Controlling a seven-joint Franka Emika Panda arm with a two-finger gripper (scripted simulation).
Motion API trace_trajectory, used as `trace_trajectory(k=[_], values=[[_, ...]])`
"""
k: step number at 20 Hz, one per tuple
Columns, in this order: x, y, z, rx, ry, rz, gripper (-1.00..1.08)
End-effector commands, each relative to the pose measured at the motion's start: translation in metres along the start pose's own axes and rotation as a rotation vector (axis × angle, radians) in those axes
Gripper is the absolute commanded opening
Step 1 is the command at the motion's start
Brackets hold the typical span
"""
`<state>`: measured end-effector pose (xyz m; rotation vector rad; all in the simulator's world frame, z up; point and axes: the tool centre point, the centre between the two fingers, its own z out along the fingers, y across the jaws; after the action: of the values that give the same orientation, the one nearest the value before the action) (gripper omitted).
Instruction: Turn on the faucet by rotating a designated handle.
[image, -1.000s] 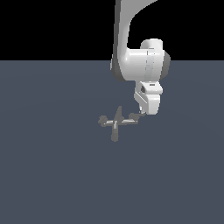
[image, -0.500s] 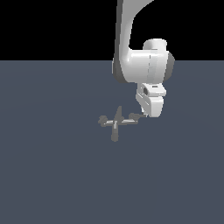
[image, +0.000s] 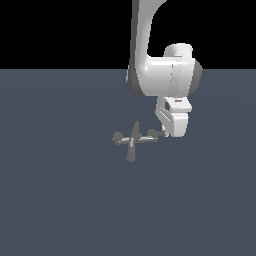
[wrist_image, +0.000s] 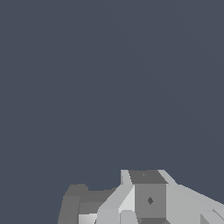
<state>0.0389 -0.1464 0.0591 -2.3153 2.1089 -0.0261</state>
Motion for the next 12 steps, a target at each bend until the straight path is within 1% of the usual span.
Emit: trace_trajectory(k=[1,9,10,11,12], values=[[-0.007,0.007,-0.001,-0.007,-0.003,-0.002,-1.00],[-0.026,0.030,-0.002,-0.018,-0.006,0.001,-1.00],[-0.026,0.030,-0.002,-0.018,-0.006,0.001,-1.00],[-0.010,0.031,-0.001,-0.018,0.001,0.021,-1.00],[-0.017,0.030,-0.001,-0.018,0.000,0.018,-1.00]])
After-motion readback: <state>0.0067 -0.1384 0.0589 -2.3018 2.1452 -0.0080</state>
